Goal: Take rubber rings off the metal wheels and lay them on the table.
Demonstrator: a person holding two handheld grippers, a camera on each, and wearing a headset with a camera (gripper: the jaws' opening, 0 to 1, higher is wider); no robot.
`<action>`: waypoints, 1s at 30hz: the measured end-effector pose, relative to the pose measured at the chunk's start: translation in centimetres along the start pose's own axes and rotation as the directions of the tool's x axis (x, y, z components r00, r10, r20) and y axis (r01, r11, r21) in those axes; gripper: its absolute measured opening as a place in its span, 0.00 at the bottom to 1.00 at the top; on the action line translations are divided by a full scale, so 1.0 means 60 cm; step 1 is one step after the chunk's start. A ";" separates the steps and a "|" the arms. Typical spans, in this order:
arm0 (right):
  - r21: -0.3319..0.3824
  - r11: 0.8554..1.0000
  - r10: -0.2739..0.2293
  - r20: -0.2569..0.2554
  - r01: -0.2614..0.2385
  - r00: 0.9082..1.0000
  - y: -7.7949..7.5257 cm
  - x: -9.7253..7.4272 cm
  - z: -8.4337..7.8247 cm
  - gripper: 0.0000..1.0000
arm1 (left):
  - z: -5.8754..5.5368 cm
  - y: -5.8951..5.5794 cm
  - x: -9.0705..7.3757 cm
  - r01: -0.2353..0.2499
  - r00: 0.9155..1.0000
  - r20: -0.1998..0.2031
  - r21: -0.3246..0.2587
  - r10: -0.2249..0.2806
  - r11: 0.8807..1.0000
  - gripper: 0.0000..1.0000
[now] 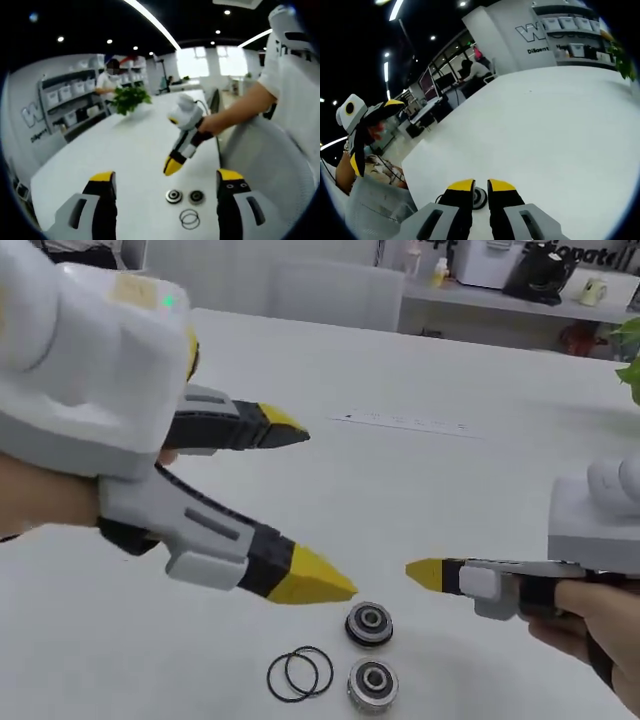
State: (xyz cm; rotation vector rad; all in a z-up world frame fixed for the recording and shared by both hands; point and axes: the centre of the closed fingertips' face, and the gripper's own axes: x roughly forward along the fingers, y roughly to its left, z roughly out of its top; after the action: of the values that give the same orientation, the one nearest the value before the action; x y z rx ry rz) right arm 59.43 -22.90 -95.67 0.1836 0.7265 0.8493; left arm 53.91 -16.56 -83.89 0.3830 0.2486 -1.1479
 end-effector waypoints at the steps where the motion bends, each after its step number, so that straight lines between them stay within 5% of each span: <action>1: 0.003 1.000 -0.002 -0.002 0.002 1.000 -0.002 0.000 -0.001 0.08 | -0.002 -0.006 -0.005 0.003 1.000 0.000 0.006 -0.003 1.000 0.82; 2: 0.004 1.000 -0.003 -0.004 0.003 1.000 -0.003 0.000 -0.002 0.08 | -0.001 -0.006 -0.001 0.008 1.000 -0.003 0.014 -0.008 1.000 0.82; 3: 0.005 1.000 -0.005 -0.005 0.005 1.000 -0.004 0.000 -0.003 0.08 | 0.002 0.015 0.017 0.013 1.000 -0.005 0.016 -0.012 1.000 0.81; 10: 0.004 1.000 -0.004 -0.020 0.004 1.000 -0.009 0.005 -0.012 0.09 | 0.030 0.028 0.062 0.053 0.998 0.041 0.037 -0.054 0.998 0.77; 15: -0.014 1.000 -0.005 -0.048 0.004 0.999 -0.011 0.008 -0.023 0.09 | 0.027 0.038 0.100 0.051 0.997 0.055 0.029 -0.053 0.998 0.67; 18: -0.022 1.000 -0.003 -0.062 0.002 0.998 -0.013 0.010 -0.029 0.09 | 0.006 0.053 0.116 0.036 0.998 0.041 0.019 -0.036 0.999 0.63; 27: -0.042 0.999 -0.004 -0.094 0.000 0.996 -0.017 0.015 -0.039 0.09 | -0.073 0.035 0.146 0.035 0.999 0.000 -0.024 -0.035 0.999 0.58; 30: -0.045 0.999 -0.005 -0.103 0.001 0.995 -0.019 0.016 -0.043 0.09 | -0.094 0.038 0.153 0.029 1.000 0.005 -0.079 -0.029 0.996 0.55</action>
State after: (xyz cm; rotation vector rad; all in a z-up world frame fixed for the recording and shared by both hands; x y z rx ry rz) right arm 58.90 -23.29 -98.56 0.0993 0.8037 0.8760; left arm 59.62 -21.04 -92.15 0.3083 0.2956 -1.1634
